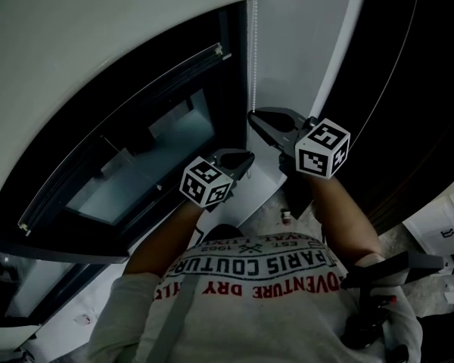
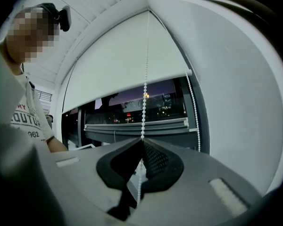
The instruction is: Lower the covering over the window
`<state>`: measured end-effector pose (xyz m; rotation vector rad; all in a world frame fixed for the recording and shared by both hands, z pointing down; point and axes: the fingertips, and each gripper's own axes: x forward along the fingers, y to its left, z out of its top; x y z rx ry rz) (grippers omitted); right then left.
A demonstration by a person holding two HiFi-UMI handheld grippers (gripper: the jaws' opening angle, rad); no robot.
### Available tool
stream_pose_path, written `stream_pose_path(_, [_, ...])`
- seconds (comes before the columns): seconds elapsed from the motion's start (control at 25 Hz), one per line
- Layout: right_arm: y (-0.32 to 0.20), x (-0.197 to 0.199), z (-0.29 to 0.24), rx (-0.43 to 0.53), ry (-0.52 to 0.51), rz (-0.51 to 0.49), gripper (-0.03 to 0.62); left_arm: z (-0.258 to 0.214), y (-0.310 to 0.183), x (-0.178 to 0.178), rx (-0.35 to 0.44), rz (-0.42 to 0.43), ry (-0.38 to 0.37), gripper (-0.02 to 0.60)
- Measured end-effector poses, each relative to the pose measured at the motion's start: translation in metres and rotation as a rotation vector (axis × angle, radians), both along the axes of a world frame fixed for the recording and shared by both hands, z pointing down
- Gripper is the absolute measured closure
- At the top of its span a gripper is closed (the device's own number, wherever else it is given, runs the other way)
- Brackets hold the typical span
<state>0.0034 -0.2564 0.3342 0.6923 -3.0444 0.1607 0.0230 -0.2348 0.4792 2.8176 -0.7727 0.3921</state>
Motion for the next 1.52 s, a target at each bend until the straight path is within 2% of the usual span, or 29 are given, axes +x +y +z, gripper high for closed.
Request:
stream_pose_path(0.08, [0.003, -0.001, 0.01, -0.008, 0.021, 0.003, 0.587, 0.01, 0.003, 0.001, -0.005, 0.005, -0.021, 0.577])
stream_pose_path(0.28, [0.005, 0.003, 0.032, -0.064, -0.002, 0.021, 0.586, 0.031, 0.007, -0.002, -0.029, -0.003, -0.027, 0.577])
stream_pose_path(0.4, [0.006, 0.002, 0.039, -0.065, 0.003, 0.028, 0.588, 0.038, 0.006, -0.003, -0.038, -0.006, -0.024, 0.576])
stream_pose_path(0.72, [0.001, 0.012, 0.04, -0.066, -0.06, 0.071, 0.588, 0.038, 0.003, 0.001, -0.03, -0.006, -0.011, 0.575])
stream_pose_path(0.84, [0.001, 0.011, 0.05, -0.071, -0.029, 0.069, 0.588, 0.048, 0.005, 0.004, -0.035, 0.008, -0.045, 0.577])
stream_pose_path(1.2, [0.008, 0.01, 0.107, -0.173, 0.028, 0.056, 0.588, 0.101, 0.022, -0.001, -0.144, -0.019, -0.083, 0.575])
stream_pose_path(1.52, [0.015, 0.004, 0.139, -0.216, 0.079, 0.042, 0.588, 0.132, 0.03, -0.006, -0.212, -0.028, -0.114, 0.575])
